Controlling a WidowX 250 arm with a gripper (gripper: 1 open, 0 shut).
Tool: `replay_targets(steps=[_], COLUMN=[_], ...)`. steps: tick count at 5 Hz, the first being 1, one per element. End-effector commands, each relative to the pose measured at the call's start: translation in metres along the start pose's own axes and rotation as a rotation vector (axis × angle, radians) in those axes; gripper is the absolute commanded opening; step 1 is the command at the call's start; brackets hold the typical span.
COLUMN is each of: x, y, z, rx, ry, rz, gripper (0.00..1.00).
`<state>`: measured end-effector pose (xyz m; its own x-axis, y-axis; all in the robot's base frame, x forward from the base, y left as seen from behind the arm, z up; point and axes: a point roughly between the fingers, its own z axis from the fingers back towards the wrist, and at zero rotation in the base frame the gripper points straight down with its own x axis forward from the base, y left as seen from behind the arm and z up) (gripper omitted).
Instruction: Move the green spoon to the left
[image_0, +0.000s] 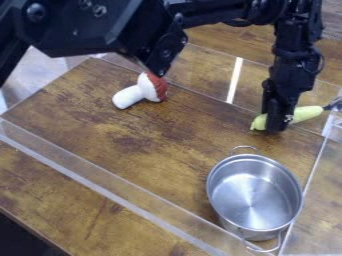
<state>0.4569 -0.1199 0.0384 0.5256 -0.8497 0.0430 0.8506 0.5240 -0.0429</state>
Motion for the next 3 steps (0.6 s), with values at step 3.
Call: replay_targets(steps=[3], x=[-0.008], y=[0.013], z=[0.015], rx=[-0.018], ry=[-0.096], rz=[0.120], gripper=[0.00])
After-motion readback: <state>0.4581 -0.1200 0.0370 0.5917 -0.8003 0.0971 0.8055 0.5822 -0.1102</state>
